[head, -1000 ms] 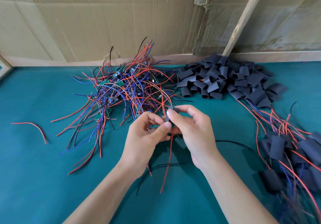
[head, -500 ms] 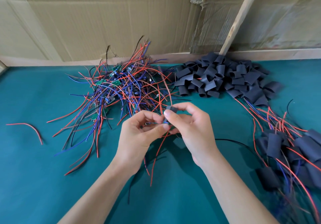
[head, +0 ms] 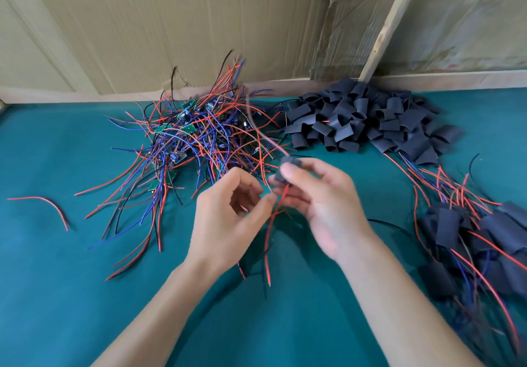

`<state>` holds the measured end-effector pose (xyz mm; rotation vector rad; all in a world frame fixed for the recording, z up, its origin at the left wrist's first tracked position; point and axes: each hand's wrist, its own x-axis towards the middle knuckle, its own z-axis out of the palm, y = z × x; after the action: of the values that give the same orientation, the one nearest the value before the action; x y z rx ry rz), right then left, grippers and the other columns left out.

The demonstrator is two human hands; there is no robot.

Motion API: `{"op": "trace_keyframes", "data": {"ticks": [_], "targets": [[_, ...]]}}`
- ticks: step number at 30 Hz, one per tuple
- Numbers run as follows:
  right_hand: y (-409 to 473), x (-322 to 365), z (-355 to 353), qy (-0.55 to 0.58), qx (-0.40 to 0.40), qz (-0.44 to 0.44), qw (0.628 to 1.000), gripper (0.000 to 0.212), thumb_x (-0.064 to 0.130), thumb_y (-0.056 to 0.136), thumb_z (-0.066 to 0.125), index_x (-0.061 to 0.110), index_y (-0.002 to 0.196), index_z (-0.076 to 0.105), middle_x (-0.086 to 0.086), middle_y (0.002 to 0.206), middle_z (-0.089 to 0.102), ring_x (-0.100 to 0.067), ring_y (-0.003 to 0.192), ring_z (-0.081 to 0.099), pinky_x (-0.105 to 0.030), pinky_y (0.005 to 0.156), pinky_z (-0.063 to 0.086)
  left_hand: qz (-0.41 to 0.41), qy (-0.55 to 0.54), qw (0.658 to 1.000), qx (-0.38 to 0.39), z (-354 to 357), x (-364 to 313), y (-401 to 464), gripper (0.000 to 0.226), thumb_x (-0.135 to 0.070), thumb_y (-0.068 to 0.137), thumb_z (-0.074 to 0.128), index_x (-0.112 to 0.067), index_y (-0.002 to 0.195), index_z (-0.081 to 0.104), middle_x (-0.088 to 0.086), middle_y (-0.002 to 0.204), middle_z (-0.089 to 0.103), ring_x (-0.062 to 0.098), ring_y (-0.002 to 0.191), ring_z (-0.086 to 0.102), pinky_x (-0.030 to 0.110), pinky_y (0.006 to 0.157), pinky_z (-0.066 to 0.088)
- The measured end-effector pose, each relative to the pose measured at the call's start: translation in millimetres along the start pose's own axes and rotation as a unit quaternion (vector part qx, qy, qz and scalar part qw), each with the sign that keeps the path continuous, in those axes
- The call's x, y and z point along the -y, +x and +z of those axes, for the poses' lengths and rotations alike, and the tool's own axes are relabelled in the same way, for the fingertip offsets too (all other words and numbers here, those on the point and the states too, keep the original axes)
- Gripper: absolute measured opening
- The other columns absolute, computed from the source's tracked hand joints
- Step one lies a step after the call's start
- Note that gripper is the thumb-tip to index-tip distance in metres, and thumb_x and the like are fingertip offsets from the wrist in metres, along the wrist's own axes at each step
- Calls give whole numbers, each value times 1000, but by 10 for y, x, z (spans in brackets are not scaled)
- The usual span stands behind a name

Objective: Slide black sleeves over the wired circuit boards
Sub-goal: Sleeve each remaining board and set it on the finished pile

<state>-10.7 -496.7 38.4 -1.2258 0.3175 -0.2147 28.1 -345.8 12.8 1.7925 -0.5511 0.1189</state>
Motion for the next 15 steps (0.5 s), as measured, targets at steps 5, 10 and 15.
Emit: {"op": "trace_keyframes", "data": {"ticks": [5, 10, 15], "targets": [[-150, 712, -740, -78, -87, -53, 992, 16, 24, 66, 81, 15, 77, 74, -15, 75, 76, -19, 58, 71, -20, 52, 53, 19, 151, 952, 265, -161, 26, 17, 36, -55, 69, 84, -25, 79, 66, -8, 69, 63, 11, 62, 58, 23, 60, 49], [-485, 1090, -1427, -481, -144, 25, 864, 59, 75, 46, 78, 41, 94, 76, 3, 76, 79, -16, 67, 77, -26, 58, 57, 9, 153, 923, 353, -188, -38, 19, 31, -30, 65, 94, -23, 85, 72, -5, 75, 66, 13, 67, 59, 23, 64, 50], [-511, 966, -2089, -621, -212, 26, 754, 87, 109, 39, 50, 59, 109, 63, 31, 87, 73, -10, 89, 74, -34, 75, 59, -32, 143, 913, 381, -302, -72, 40, 27, -6, 71, 83, -25, 87, 73, -7, 76, 72, 11, 65, 66, 12, 60, 45]]}}
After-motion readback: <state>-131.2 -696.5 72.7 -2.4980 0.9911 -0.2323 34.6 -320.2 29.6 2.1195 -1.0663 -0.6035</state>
